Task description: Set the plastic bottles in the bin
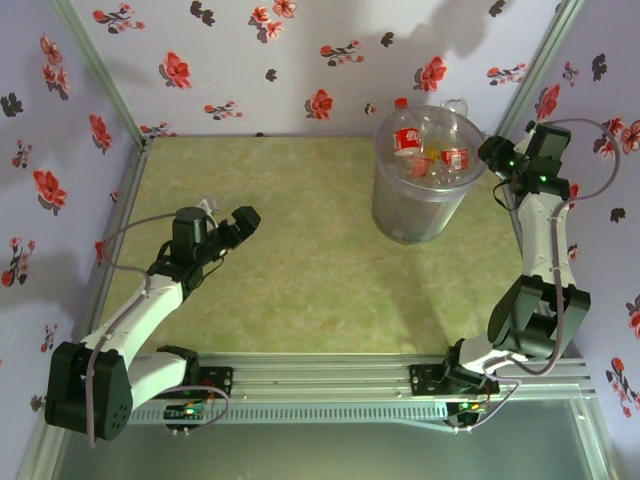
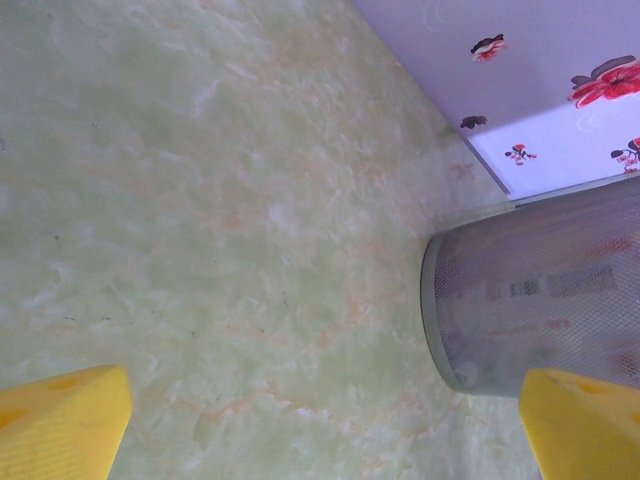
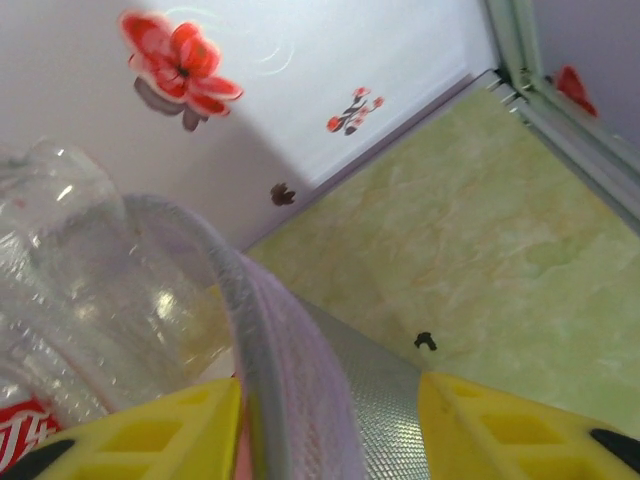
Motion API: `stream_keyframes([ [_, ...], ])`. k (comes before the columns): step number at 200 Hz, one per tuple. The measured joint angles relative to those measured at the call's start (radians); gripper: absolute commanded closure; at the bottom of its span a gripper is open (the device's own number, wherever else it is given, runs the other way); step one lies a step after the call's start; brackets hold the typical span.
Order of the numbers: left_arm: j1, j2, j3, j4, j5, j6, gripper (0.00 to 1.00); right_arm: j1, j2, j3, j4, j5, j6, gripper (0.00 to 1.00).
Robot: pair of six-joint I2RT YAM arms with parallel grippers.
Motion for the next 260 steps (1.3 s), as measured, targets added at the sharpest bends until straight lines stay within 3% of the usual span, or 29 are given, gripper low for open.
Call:
stream_keyframes([
  [62, 0.000, 0.006, 0.005, -0.005, 0.000, 0.002, 0.00, 0.006, 0.014, -0.030, 0.011, -0.128, 0.018, 0.68],
  [102, 0.004, 0.006, 0.010, -0.010, -0.004, 0.003, 0.00, 0.050, 0.012, -0.047, 0.046, -0.126, 0.055, 0.70],
  [146, 0.026, -0.023, 0.010, -0.049, -0.008, 0.007, 0.00, 0.187, 0.010, -0.056, 0.061, -0.129, 0.096, 0.71],
  [210, 0.126, -0.150, 0.009, -0.177, -0.027, 0.065, 0.00, 0.445, 0.000, -0.074, 0.103, -0.071, 0.153, 0.71],
  [260, 0.135, -0.171, 0.009, -0.220, -0.030, 0.082, 0.00, 0.624, 0.049, -0.072, 0.198, -0.045, 0.215, 0.68],
])
